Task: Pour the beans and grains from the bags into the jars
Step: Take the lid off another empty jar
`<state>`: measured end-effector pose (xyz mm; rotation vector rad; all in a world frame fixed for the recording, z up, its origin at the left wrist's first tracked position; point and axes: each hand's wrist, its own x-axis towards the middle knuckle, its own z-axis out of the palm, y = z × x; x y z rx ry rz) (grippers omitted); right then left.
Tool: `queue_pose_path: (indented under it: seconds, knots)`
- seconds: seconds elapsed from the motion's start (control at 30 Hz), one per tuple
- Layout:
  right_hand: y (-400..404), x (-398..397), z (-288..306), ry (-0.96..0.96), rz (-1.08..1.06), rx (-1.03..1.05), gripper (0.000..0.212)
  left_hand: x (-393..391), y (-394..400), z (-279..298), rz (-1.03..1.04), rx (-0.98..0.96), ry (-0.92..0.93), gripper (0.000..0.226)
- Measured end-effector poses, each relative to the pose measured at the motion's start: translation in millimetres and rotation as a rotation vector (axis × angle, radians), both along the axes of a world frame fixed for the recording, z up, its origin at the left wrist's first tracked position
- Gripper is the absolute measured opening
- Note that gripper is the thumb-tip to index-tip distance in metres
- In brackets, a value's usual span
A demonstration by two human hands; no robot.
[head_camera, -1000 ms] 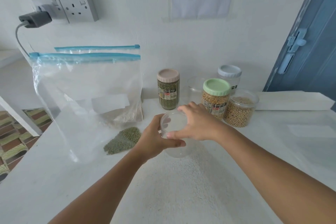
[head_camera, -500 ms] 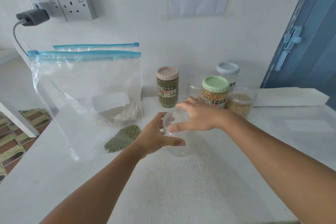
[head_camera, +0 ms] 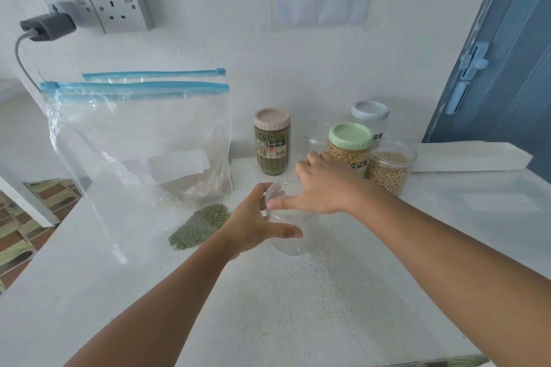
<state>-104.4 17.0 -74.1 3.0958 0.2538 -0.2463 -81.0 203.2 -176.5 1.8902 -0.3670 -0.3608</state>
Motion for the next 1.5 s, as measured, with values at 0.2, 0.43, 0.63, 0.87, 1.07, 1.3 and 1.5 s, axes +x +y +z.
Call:
queue_pose_path:
  seconds: [0.2, 0.43, 0.63, 0.87, 1.07, 1.3, 1.5]
  knots:
    - [-5, 5, 13, 0.230, 0.121, 0.108, 0.106, 2, 0, -1, 0.008, 0.016, -0.006, 0.097]
    - [7, 4, 5, -0.031, 0.045, -0.080, 0.103, 1, 0, -1, -0.002, 0.010, -0.005, 0.099]
    - [0, 7, 22, 0.219, 0.148, 0.035, 0.103, 1, 0, 0, 0.003, 0.021, -0.002, 0.099]
    - [3, 3, 9, 0.108, 0.117, -0.027, 0.100, -1, -1, 3, 0.003, 0.012, 0.008, 0.097]
    - [1, 2, 17, 0.241, 0.138, 0.048, 0.113, -1, -1, 2, 0.003, 0.014, 0.009, 0.101]
    - [8, 3, 5, 0.131, 0.059, -0.021, 0.115, 0, 0, 1, 0.001, 0.005, 0.011, 0.097]
    - [10, 5, 28, 0.137, 0.162, 0.200, 0.109, 1, 0, 0, -0.012, 0.023, -0.006, 0.105]
